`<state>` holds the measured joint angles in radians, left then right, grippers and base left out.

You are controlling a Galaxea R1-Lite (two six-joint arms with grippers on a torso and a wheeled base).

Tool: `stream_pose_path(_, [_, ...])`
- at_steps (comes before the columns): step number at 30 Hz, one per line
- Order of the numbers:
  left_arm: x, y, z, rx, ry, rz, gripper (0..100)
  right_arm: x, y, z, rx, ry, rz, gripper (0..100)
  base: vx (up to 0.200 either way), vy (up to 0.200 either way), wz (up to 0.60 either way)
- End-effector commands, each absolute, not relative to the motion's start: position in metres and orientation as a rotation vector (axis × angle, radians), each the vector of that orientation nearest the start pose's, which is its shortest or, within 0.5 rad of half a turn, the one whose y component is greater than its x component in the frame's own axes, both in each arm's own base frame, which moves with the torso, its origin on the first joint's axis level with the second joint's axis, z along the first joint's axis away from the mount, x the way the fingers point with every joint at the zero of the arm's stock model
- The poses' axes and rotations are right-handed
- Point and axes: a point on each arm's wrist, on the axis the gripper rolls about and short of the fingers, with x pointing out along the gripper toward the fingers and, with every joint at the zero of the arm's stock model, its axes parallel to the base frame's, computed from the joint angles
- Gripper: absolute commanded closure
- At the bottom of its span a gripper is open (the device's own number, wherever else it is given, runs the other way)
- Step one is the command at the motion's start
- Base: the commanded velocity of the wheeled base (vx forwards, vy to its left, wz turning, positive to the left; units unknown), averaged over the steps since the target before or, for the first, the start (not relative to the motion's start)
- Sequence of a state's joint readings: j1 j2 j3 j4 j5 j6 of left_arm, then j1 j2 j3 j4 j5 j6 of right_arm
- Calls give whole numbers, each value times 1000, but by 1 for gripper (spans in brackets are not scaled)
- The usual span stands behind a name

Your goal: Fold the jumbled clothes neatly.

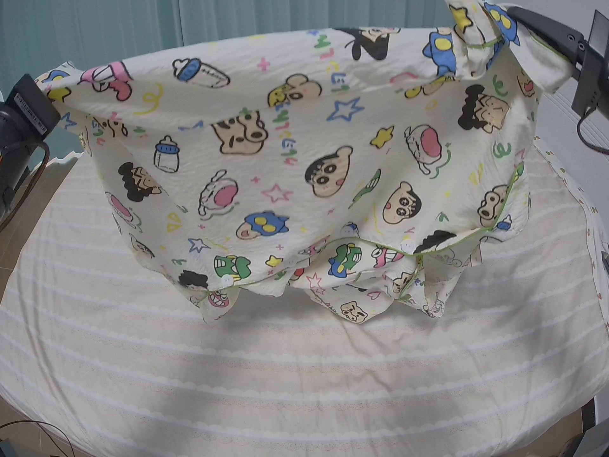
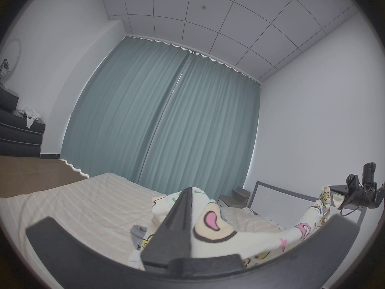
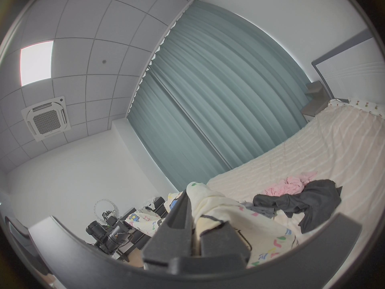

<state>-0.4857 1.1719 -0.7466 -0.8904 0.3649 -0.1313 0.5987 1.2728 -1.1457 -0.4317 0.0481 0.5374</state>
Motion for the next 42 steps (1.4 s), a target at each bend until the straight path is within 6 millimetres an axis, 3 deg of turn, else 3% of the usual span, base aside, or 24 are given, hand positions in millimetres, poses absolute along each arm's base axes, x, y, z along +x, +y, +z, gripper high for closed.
stream_pose_path(1, [136,-64,305,-304,-393,-147,100,145,104,356,597,-85,721,100,0,0,0])
stream_pose_path(14, [136,-63,292,-286,-354,-142,100,143,105,349,592,-61,724,100,-185,0,0])
stream_pose_path(29, [135,-62,290,-279,-349,-147,100,142,107,343,586,-35,733,100,0,0,0])
stream_pose_path(42, [139,-61,289,-272,-343,-129,100,146,111,342,580,-22,753,100,0,200,0])
